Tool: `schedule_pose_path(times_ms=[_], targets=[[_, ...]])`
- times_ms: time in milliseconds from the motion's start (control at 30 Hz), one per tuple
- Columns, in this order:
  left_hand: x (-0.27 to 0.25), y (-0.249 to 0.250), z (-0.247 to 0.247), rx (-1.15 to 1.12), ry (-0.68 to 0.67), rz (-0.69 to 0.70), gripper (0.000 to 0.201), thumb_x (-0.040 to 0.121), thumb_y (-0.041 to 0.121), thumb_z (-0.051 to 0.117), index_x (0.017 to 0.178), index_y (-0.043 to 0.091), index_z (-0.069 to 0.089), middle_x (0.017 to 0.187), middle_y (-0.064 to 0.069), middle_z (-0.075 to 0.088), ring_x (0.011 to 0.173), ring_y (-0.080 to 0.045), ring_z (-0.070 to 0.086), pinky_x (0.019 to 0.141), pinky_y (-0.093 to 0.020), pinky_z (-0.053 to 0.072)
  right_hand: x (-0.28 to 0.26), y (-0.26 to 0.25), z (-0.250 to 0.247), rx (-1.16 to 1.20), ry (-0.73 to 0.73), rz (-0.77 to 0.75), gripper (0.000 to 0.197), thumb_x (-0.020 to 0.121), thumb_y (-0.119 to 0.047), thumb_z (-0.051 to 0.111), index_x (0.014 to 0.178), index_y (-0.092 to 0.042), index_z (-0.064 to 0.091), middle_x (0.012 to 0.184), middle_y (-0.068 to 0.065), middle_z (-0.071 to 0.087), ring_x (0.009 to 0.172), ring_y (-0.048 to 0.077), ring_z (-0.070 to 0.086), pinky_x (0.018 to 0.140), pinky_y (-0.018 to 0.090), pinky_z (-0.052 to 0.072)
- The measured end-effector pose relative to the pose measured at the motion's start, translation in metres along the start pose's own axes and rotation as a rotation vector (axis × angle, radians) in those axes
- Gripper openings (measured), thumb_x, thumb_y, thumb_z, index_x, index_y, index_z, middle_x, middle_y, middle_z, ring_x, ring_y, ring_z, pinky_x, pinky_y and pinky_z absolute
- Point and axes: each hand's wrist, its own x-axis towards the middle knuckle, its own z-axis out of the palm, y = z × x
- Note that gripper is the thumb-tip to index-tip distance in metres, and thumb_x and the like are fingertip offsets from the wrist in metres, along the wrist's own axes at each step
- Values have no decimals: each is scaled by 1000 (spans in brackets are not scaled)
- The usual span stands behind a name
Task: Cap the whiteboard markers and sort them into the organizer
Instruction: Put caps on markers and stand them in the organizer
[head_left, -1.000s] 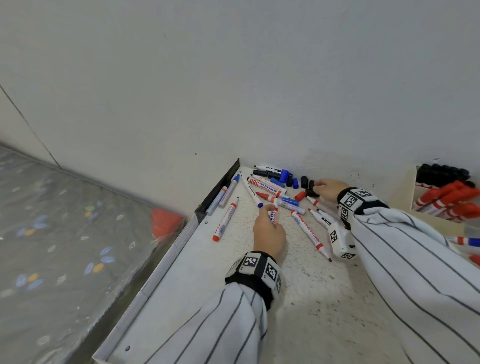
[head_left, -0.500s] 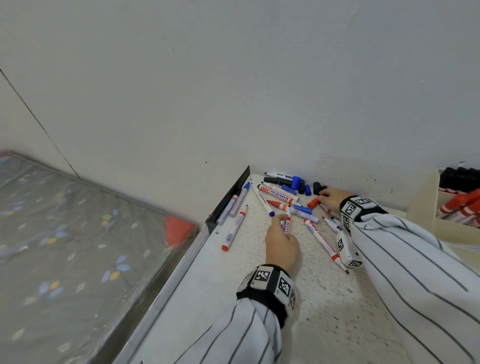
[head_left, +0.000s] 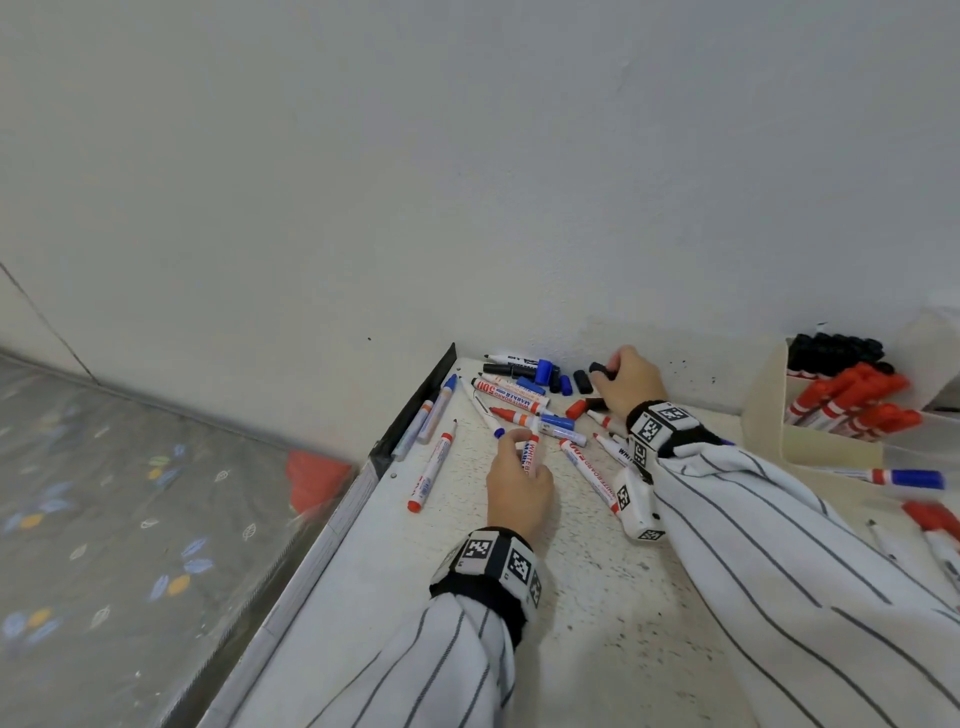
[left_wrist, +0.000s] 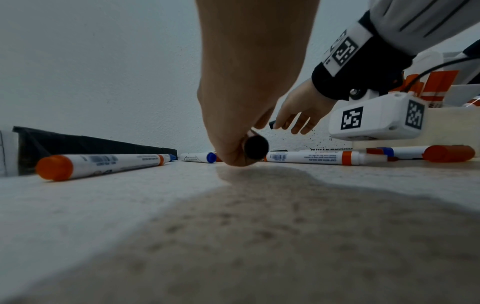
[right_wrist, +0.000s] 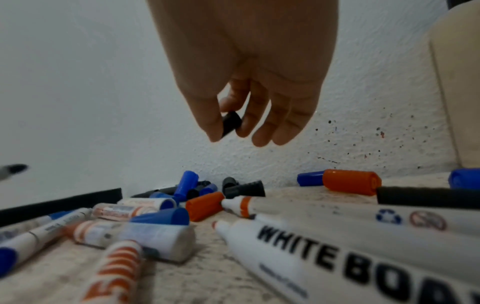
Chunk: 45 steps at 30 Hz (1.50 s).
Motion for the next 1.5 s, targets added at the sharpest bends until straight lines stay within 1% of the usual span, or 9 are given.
schedule_pose_path(times_ms=[100,200,433,767,933,1033,1200,1367,1500], targets=[[-1,1,1,-6,-12,13,33,94,16,51,126,21,43,109,2,53,102,-12,53,78,-16,41,-20,-7,-5,126,-66,-39,30,97,-20,40,126,-16,43,77,3,57,58,13,47,51,21,36],[-3,1,3,-4,-30,49,30,95,21,49,124,19,47,112,3,55,97,-8,50,66,-10,37,-39,-8,-17,142,-135,-94,30,98,-18,37,125,-13,48,97,6,61,72,14,52,62,21,42],[-4,1,3,66,-137,168,32,95,16,48,126,20,53,129,2,53,114,-11,50,96,-28,43,-75,9,-34,300,-104,-76,26,91,-12,52,115,-12,41,106,6,56,88,19,61,71,21,48],[-10,5,7,94,-316,237,32,94,17,51,124,24,57,113,7,59,92,-9,53,87,-25,45,-108,35,-49,350,-233,-93,23,90,-3,51,110,-14,50,124,9,57,107,12,56,93,25,47],[-13,6,7,111,-358,259,28,90,20,57,118,24,62,102,7,64,89,-7,55,78,-19,43,-111,38,-48,232,-275,-24,11,93,-26,49,101,-18,50,95,7,66,74,9,55,66,21,42],[-16,8,5,161,-404,296,30,81,17,69,108,27,62,101,7,61,93,-11,57,85,-30,50,-114,38,-47,150,-219,-6,32,94,-42,43,71,-19,45,67,0,49,62,12,43,61,26,35],[-23,18,-1,198,-362,358,22,78,13,71,88,30,62,90,3,62,87,-16,59,80,-30,52,-121,33,-52,124,-191,43,42,96,-35,39,58,-17,40,57,-1,34,54,11,32,53,25,26],[-36,31,-6,307,-339,390,31,91,25,57,121,22,61,106,5,65,97,-11,56,90,-29,46,-132,27,-60,250,-124,93,42,95,-26,39,54,-17,38,55,0,32,54,11,31,54,27,24],[-56,50,-9,450,-429,493,26,97,29,43,113,20,62,80,3,60,74,-11,53,74,-29,46,-148,26,-68,411,-60,102,39,93,-19,42,55,-18,37,55,-1,31,53,11,29,54,25,25]])
